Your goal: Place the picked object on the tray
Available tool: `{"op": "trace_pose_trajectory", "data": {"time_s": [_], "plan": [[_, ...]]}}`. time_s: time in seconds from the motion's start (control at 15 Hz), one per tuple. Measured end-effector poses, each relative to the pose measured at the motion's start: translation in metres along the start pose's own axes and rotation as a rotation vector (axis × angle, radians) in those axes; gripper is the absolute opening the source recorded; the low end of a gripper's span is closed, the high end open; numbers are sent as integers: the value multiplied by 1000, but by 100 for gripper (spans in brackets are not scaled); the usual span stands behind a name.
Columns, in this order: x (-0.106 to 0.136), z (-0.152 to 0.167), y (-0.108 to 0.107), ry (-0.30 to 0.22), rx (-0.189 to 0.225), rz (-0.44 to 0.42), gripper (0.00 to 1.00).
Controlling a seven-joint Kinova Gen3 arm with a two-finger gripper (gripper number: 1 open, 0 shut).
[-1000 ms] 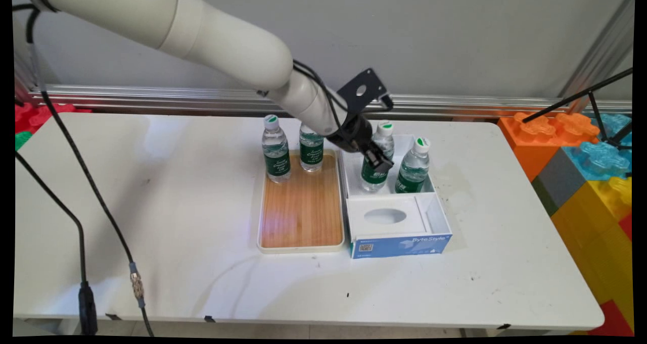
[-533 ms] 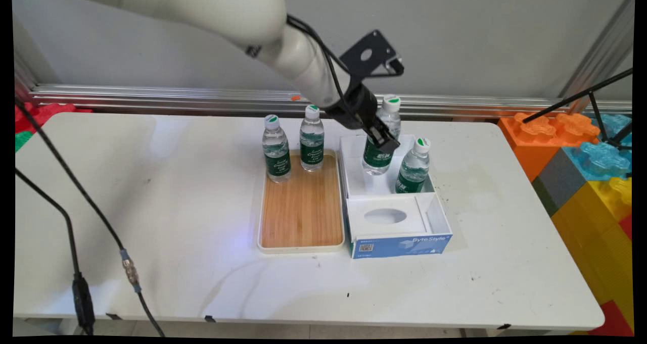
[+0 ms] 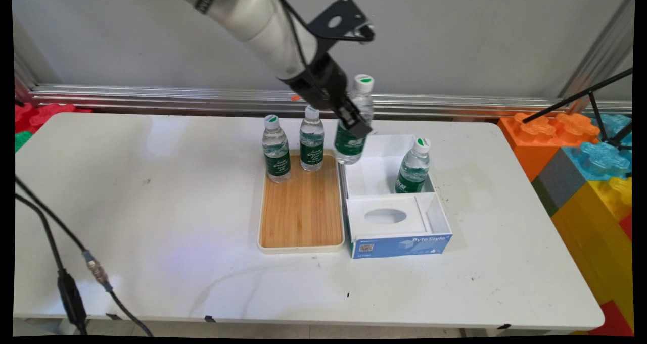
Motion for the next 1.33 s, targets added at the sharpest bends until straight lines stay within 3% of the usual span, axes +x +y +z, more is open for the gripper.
{"op": "trace_pose_trajectory", "data": {"time_s": [0.47,0.8,1.33], "plan": [[-56,-10,-20,-21,-19,-5,0],[-96,16,-25,-12,-36,-36,0],[-133,57,-20,41,-29,-79,0]]}}
